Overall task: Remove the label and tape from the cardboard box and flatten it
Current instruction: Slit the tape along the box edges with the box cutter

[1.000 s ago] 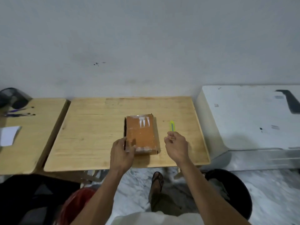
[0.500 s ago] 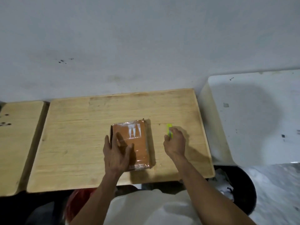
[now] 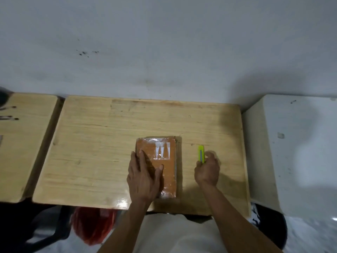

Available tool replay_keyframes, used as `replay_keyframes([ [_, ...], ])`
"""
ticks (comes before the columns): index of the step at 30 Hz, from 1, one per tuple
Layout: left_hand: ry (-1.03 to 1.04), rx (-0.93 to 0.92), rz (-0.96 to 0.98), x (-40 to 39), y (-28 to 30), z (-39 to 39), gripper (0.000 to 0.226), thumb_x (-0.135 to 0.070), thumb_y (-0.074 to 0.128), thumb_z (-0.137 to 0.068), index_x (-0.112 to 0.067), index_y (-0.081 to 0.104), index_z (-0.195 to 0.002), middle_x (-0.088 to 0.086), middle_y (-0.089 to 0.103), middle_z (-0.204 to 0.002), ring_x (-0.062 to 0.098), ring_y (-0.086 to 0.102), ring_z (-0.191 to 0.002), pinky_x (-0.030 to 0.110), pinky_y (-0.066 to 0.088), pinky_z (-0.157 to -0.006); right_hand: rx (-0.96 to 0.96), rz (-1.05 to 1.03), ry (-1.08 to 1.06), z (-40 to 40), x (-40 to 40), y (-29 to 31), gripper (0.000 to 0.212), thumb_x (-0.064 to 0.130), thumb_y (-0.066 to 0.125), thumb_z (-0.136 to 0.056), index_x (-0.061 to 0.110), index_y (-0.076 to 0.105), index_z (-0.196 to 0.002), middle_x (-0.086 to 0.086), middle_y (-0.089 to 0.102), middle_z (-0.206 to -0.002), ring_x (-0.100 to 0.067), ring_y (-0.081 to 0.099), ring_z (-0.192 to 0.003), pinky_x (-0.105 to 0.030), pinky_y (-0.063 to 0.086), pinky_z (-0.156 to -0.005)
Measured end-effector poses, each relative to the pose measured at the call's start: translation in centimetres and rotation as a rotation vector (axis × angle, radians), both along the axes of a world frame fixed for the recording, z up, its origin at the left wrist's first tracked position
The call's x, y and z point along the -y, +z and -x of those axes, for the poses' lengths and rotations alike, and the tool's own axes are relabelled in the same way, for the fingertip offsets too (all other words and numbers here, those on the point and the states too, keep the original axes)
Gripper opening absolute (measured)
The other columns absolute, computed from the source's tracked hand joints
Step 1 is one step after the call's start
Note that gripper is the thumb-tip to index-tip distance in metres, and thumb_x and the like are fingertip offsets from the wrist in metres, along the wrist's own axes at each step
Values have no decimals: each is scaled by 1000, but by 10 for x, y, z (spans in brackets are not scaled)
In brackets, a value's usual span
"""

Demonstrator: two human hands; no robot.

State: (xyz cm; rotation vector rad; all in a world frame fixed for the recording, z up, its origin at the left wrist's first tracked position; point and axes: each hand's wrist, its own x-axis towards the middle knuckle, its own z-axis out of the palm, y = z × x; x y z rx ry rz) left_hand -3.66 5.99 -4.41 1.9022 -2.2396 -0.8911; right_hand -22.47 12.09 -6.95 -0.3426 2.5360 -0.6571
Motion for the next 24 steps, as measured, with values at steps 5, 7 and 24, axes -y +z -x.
replay_keyframes([
  [5, -13, 54, 52, -2, -4, 3, 87, -71, 29, -92, -24, 4, -160, 13, 3, -167, 34, 15, -151, 56, 28, -115, 68, 130, 37, 4, 8, 6, 14, 14, 61, -94, 7, 65, -106, -11, 66, -93, -25, 60, -81, -24, 37, -68],
  [7, -26, 77, 75, -4, -6, 3, 82, -69, 29, -94, -26, 4, -159, 12, 2, -167, 35, 15, -151, 55, 27, -115, 242, 298, -4, 5, 13, 16, 13, 18, 58, -97, 10, 61, -107, -7, 65, -88, -24, 66, -77, -28, 44, -62],
  [24, -127, 240, 162, -12, -12, 3, 79, -65, 34, -97, -19, 15, -159, 18, 8, -165, 38, 21, -149, 55, 36, -111, 459, 480, 552, 15, 45, 55, 28, 10, 55, -98, 30, 61, -115, -12, 67, -74, -12, 59, -57, -32, 52, -58],
])
